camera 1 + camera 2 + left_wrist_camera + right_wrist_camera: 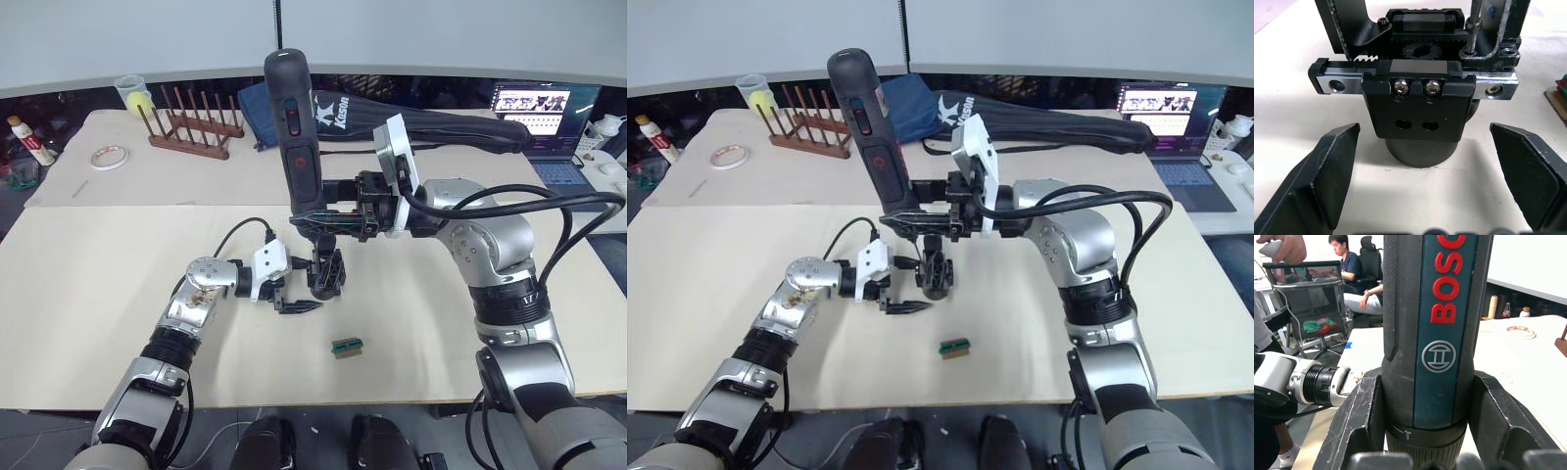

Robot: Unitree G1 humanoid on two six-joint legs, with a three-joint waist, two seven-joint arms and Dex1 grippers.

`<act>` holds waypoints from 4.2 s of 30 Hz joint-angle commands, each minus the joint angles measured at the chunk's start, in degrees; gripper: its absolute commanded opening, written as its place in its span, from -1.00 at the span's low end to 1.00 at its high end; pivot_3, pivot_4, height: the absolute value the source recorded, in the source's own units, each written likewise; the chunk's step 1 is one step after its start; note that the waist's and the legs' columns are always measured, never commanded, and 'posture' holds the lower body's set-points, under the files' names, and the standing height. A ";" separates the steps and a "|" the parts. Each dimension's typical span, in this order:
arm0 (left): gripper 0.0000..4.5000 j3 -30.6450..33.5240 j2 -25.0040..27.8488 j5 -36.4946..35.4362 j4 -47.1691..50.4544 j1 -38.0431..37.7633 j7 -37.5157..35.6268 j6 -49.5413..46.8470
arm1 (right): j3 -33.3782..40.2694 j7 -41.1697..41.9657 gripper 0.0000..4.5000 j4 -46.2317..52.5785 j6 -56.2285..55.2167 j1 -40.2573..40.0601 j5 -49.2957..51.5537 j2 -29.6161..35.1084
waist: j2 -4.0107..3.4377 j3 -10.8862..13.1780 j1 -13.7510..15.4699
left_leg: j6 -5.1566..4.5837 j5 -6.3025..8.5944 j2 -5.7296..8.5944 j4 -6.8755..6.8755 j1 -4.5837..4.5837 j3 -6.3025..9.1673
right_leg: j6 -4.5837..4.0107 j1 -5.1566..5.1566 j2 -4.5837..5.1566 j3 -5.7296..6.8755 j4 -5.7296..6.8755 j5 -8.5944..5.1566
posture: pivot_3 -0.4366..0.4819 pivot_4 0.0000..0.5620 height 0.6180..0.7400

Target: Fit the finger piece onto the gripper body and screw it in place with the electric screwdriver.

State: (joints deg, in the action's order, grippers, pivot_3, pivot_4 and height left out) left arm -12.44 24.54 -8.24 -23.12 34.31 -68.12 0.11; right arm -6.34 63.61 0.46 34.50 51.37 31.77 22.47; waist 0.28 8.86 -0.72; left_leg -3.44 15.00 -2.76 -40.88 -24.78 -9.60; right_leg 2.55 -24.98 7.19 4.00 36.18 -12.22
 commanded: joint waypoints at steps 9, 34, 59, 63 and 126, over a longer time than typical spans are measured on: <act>1.00 0.73 0.18 -0.29 1.50 1.03 0.11 0.71 | 1.09 1.01 -0.13 1.23 -2.50 1.29 -0.01 0.30 | 0.00 0.00 -0.01 | 0.00 0.00 0.00 0.00 0.00 0.00 | 0.00 0.00 0.00 0.00 0.00 0.00 | -0.05 -0.47 1.00; 1.00 0.26 -1.60 1.07 -3.17 2.76 1.42 2.15 | 1.07 0.61 -0.13 2.33 -3.31 -1.84 -0.86 0.25 | 0.00 0.00 0.02 | 0.00 0.00 0.01 0.00 0.01 0.00 | 0.00 0.02 0.00 0.00 -0.01 0.00 | -0.05 -0.47 1.00; 0.03 -0.11 -6.01 2.89 -12.17 4.64 2.17 6.40 | 2.13 -2.58 -0.13 5.87 -3.31 -5.48 -0.43 0.99 | 0.04 -0.03 0.10 | -0.01 0.00 0.01 -0.04 0.05 0.05 | 0.00 0.09 0.00 0.01 -0.01 0.01 | -0.05 -0.47 1.00; 0.03 -0.21 -6.11 3.05 -12.92 4.89 1.95 6.85 | 2.15 -1.78 -0.13 7.47 -2.77 -7.45 0.78 1.67 | 0.05 -0.04 0.15 | -0.01 0.00 0.00 -0.04 0.10 0.10 | -0.01 0.15 0.01 0.02 -0.02 0.01 | -0.05 -0.47 1.00; 0.03 -0.57 -5.16 4.82 -14.43 4.63 1.73 7.92 | 5.88 -3.12 -0.13 8.87 -8.73 -2.07 6.32 -0.03 | 0.11 -0.26 -0.09 | -0.11 0.07 -0.09 0.03 0.37 0.19 | -0.07 0.40 0.05 0.06 -0.11 0.04 | -0.05 -0.47 1.00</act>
State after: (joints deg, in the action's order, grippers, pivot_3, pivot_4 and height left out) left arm -12.76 18.67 -4.80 -37.48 39.43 -67.33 7.83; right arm -2.87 60.92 7.09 28.09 48.35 36.83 22.82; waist 0.39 8.60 -0.81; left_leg -3.56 15.07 -2.85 -40.85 -24.41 -9.41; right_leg 2.47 -24.57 7.24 4.06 36.07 -12.19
